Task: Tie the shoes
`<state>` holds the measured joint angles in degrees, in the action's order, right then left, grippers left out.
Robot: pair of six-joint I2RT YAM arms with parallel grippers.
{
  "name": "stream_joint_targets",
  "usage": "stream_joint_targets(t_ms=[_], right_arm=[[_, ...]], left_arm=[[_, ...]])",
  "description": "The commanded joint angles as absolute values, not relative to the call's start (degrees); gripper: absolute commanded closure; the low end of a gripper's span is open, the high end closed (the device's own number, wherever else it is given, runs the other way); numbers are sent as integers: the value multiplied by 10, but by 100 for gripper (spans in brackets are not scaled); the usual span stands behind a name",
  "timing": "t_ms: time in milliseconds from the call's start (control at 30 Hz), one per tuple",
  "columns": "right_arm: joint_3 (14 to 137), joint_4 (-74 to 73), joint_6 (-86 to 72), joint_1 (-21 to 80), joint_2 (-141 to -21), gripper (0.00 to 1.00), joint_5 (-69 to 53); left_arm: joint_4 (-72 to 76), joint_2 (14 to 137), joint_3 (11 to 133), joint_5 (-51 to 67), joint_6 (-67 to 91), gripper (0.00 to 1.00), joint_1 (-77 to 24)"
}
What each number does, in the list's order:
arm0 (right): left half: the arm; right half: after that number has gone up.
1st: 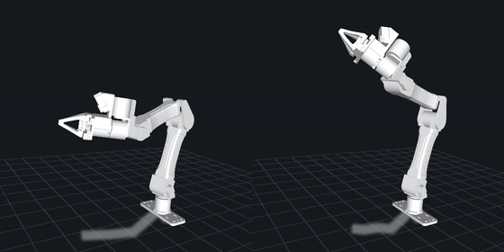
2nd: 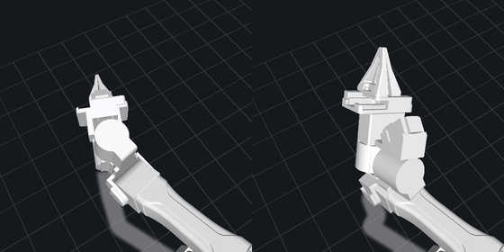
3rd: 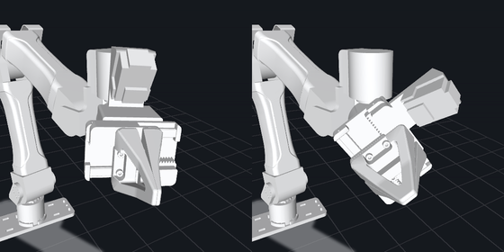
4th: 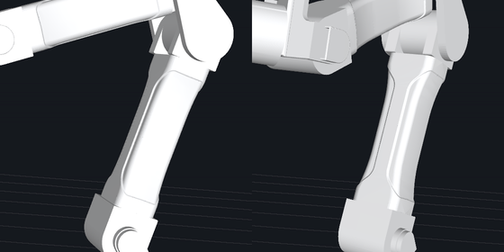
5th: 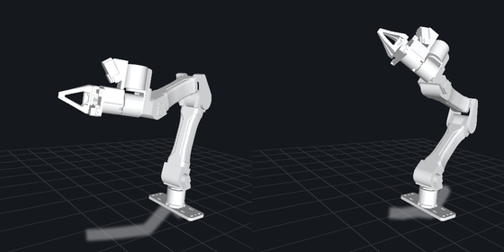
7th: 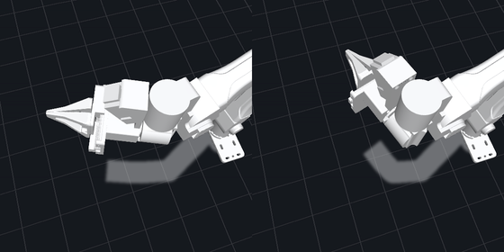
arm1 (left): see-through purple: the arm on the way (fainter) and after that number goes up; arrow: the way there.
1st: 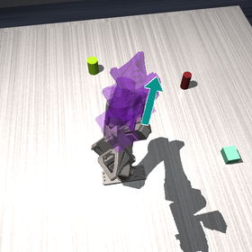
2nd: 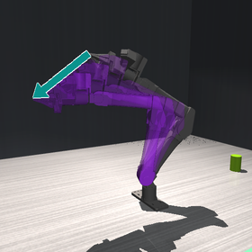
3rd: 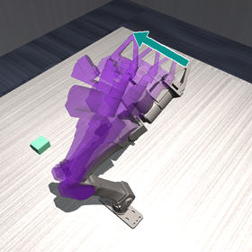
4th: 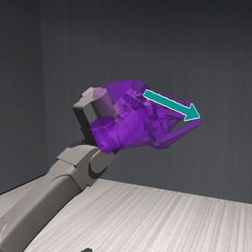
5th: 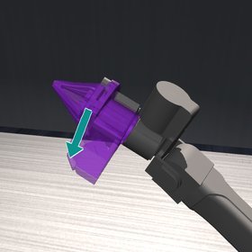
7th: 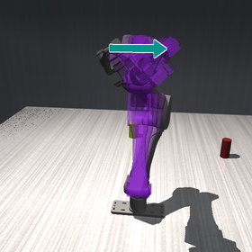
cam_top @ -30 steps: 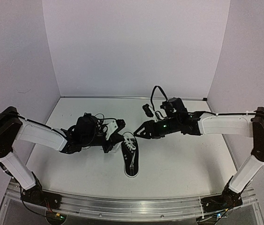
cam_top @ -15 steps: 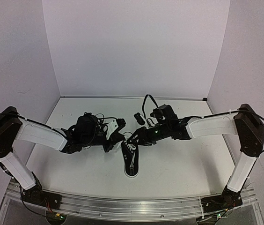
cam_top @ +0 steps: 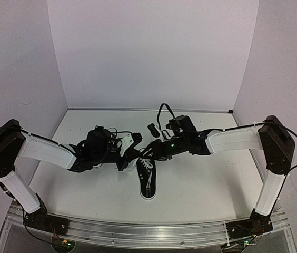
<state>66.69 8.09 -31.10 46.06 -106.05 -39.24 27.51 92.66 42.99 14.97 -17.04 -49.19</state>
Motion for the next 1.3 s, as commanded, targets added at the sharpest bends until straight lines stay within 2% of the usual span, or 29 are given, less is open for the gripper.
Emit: stream_joint_targets(t_ms=[0, 100, 167, 333, 600, 733, 900, 1000, 1100, 1267], right_arm=[[691, 99, -309, 465, -1077, 76, -401], [689, 99, -308, 464, -1075, 95, -401], [688, 98, -307, 465, -1072, 100, -400], [683, 87, -298, 465, -1051, 100, -385], [670, 59, -284, 463, -1016, 100, -338], [662, 49, -281, 460, -1008, 100, -326], [654, 31, -274, 457, -999, 100, -313], [652, 22, -267, 457, -1001, 100, -313], [650, 17, -263, 457, -1004, 100, -316], [650, 15, -262, 457, -1001, 100, -317]], left_arm=[[293, 926, 453, 158, -174, 100, -495], [293, 927, 454, 158, -175, 100, -496], [290, 927, 456, 157, -176, 100, -496], [271, 925, 457, 147, -178, 98, -496], [230, 907, 443, 116, -185, 90, -495], [185, 895, 445, 86, -192, 81, -493], [156, 865, 453, 74, -153, 58, -462], [113, 876, 493, 65, -136, 49, -429], [30, 932, 563, 61, -149, 44, -405], [-102, 1028, 681, 21, -189, 42, -388]])
